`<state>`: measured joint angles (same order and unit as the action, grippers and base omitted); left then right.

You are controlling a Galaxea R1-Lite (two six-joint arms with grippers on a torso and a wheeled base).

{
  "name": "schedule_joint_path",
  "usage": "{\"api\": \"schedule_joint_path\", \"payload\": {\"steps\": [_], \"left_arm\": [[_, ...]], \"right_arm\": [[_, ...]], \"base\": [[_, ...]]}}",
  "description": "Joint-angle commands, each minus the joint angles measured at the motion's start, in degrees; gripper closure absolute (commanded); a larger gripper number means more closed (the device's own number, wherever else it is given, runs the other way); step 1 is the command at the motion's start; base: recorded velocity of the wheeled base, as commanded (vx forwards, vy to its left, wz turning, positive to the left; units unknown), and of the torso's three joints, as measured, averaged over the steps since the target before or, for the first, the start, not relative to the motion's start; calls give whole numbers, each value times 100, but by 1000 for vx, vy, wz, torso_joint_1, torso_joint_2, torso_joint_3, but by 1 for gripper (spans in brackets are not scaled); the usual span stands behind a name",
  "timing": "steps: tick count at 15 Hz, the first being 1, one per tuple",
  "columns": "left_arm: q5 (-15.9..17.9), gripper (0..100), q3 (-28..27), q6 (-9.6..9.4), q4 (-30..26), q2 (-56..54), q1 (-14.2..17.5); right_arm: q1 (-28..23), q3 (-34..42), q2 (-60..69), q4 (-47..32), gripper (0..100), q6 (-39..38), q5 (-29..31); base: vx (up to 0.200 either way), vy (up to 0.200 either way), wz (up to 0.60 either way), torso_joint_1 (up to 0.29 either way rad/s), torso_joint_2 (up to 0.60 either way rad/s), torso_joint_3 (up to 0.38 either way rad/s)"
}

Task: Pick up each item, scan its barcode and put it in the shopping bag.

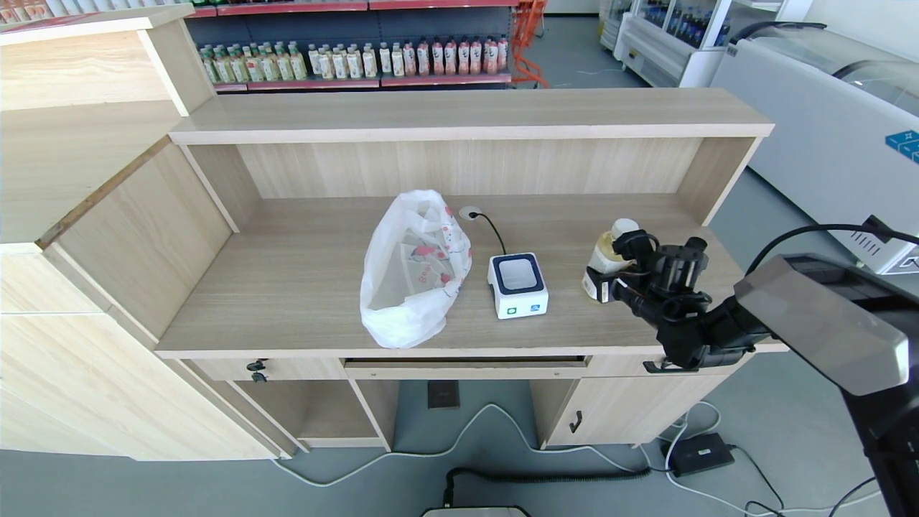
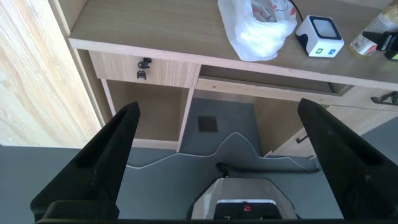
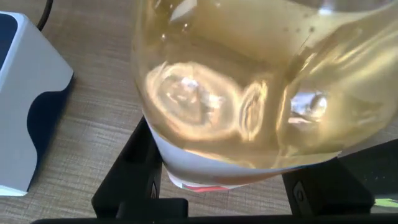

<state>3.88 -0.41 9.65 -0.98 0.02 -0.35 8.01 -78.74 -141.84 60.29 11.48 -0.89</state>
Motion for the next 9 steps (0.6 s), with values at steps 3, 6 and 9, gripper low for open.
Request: {"api": "schedule_joint_path", "payload": {"steps": [3, 6, 9], "left_arm": [[-1, 0, -2, 1, 1, -2, 0], [8, 0, -2, 1, 1, -2, 0], [8, 0, -2, 1, 1, -2, 0]], "right_arm": [[-45, -19, 200, 17, 100, 3, -175], [-54, 43, 473, 35, 100, -32, -315], [-107, 236, 728, 26, 100, -129, -342]], "base": [[0, 0, 0, 0, 0, 0], [0, 0, 0, 0, 0, 0], [0, 0, 0, 0, 0, 0]]}}
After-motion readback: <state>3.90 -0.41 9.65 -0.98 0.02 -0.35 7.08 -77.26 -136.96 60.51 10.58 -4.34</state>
